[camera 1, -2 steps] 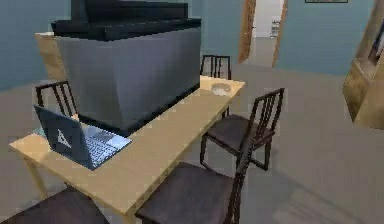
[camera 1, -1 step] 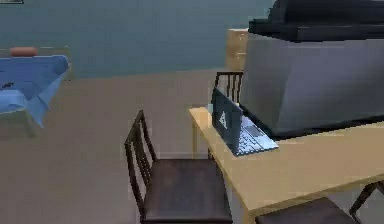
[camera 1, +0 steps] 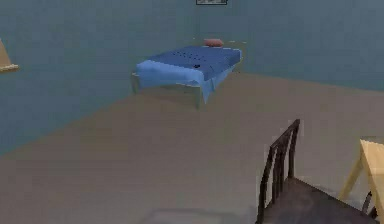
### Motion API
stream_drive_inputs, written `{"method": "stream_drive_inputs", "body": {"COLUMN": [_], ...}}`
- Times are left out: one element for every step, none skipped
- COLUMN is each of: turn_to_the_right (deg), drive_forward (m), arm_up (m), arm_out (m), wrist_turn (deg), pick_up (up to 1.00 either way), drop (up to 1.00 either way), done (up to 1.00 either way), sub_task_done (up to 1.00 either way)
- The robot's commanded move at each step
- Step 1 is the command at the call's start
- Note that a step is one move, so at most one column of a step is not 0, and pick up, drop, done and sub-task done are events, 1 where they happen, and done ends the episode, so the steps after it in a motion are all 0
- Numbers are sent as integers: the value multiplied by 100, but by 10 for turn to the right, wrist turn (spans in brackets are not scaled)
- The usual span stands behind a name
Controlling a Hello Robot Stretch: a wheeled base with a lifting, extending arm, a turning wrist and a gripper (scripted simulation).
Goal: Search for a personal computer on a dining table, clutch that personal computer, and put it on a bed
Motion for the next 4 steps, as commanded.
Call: {"method": "stream_drive_inputs", "body": {"turn_to_the_right": [-270, 270, 0, 210], "drive_forward": [0, 0, 70, 0], "arm_up": [0, 0, 0, 0], "arm_out": [0, 0, 0, 0], "wrist_turn": [0, 0, 0, 0], "pick_up": [0, 0, 0, 0], "drop": [0, 0, 0, 0], "done": [0, 0, 0, 0], "sub_task_done": [0, 0, 0, 0]}}
